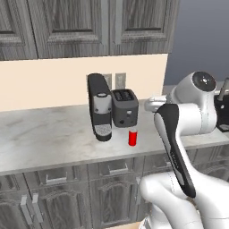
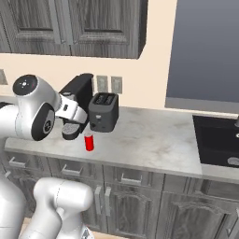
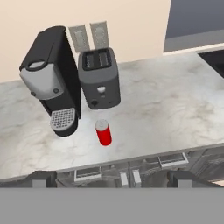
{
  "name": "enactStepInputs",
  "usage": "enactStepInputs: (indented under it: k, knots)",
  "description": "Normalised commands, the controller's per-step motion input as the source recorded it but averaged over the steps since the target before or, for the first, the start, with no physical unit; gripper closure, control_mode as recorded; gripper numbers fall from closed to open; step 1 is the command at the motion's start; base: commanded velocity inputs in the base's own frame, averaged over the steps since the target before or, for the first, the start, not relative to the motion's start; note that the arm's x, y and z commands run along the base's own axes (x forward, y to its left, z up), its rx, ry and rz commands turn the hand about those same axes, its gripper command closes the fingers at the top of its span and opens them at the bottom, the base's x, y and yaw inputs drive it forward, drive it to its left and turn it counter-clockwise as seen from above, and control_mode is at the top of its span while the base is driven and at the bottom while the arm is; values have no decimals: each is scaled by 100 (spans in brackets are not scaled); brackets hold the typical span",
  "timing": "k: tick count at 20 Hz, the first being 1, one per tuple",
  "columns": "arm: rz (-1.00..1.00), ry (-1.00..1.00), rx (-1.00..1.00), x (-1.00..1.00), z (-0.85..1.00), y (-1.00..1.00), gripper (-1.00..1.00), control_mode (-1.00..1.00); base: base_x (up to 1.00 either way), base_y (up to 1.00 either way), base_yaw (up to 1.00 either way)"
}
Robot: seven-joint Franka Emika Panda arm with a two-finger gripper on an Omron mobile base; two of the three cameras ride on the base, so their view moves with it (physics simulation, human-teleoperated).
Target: Four empty soda cans are scattered around the kitchen. Gather all the cans and cluster them next to the stove for recycling.
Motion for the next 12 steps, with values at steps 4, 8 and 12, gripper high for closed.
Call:
enactStepInputs:
  k: [4, 8, 12]
  knots:
    - [0, 6, -1, 22, -18, 1, -100, -100, 0, 0, 0]
    - [0, 14, 0, 32, -24, 2, -100, -100, 0, 0, 0]
    - [0, 18, 0, 32, -20, 0, -100, -100, 0, 0, 0]
